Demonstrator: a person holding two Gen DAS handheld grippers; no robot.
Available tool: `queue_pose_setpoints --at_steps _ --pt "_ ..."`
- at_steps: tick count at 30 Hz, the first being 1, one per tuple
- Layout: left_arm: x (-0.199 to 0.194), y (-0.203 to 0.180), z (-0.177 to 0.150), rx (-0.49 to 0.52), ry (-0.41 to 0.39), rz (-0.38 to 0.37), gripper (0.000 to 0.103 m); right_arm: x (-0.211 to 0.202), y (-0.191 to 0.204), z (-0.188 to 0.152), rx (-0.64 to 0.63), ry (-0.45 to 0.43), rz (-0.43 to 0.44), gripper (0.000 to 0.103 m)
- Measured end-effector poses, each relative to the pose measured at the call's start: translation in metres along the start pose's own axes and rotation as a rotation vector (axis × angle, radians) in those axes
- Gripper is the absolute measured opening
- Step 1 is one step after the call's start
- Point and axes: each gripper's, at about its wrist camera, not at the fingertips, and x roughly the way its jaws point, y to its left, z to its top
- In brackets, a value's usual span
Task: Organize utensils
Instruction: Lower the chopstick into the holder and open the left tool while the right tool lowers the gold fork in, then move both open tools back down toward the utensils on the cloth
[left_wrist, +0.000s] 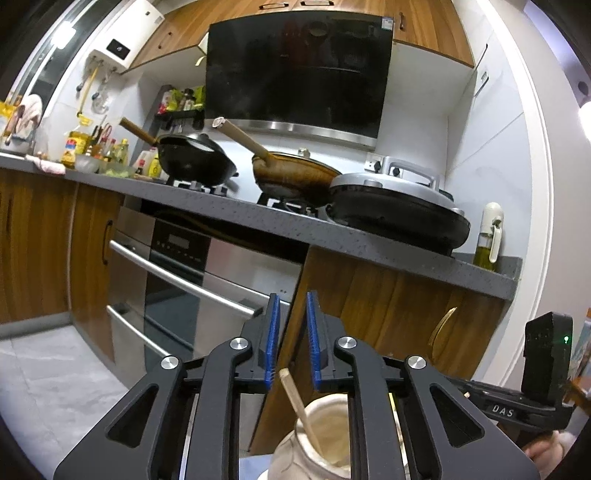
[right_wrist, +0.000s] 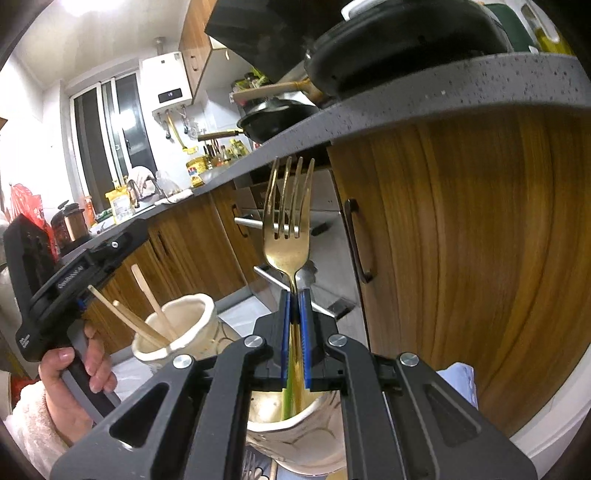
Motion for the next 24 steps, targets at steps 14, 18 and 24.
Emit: queue_pose_setpoints --at_steps 14,18,24 --pt "-0.012 0.005 0.001 0.016 0.008 0.042 0.038 0.002 -0.011 0.002 0.039 0.015 -0.019 0.014" --pt "-0.028 0.003 0.004 0.018 0.005 0.064 0.039 -0.005 -0.010 0.000 0.034 0.013 -0.032 0.029" --pt "-0.063 -0.012 0.002 0.058 0.008 0.121 0.061 -0.030 -0.002 -0.007 -0.005 0.013 -0.070 0.054"
